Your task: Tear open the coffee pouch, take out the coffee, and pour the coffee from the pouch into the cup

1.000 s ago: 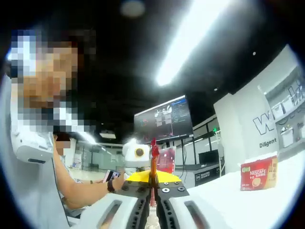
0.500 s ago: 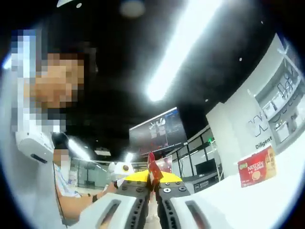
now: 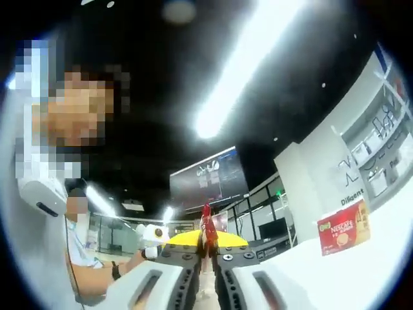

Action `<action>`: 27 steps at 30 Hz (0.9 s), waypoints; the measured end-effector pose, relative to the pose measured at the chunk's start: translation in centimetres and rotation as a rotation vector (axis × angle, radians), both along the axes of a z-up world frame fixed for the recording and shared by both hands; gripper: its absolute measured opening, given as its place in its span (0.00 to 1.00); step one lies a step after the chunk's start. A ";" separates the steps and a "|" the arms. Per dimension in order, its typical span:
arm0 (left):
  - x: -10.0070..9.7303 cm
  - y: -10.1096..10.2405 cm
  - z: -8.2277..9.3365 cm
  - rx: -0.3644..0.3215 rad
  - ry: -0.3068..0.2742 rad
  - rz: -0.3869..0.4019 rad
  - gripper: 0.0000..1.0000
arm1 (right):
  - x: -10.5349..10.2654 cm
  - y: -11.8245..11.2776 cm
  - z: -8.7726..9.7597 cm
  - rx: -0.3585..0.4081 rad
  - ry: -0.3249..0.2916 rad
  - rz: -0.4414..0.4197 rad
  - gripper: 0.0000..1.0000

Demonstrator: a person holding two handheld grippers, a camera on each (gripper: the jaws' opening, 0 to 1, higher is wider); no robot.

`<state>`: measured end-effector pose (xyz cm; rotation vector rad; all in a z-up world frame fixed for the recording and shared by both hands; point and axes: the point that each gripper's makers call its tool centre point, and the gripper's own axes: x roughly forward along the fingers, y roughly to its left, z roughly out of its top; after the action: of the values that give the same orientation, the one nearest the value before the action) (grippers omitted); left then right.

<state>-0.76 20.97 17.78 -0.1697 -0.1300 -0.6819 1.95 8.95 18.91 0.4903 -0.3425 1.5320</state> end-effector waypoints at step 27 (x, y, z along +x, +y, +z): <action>-0.2 -0.4 -0.7 0.015 0.033 -0.008 0.22 | -1.4 0.4 0.3 -0.149 -0.067 0.009 0.05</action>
<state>-1.00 20.55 17.08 -0.1667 -0.0926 -0.6876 0.54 9.36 19.20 0.3250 -0.2757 1.5724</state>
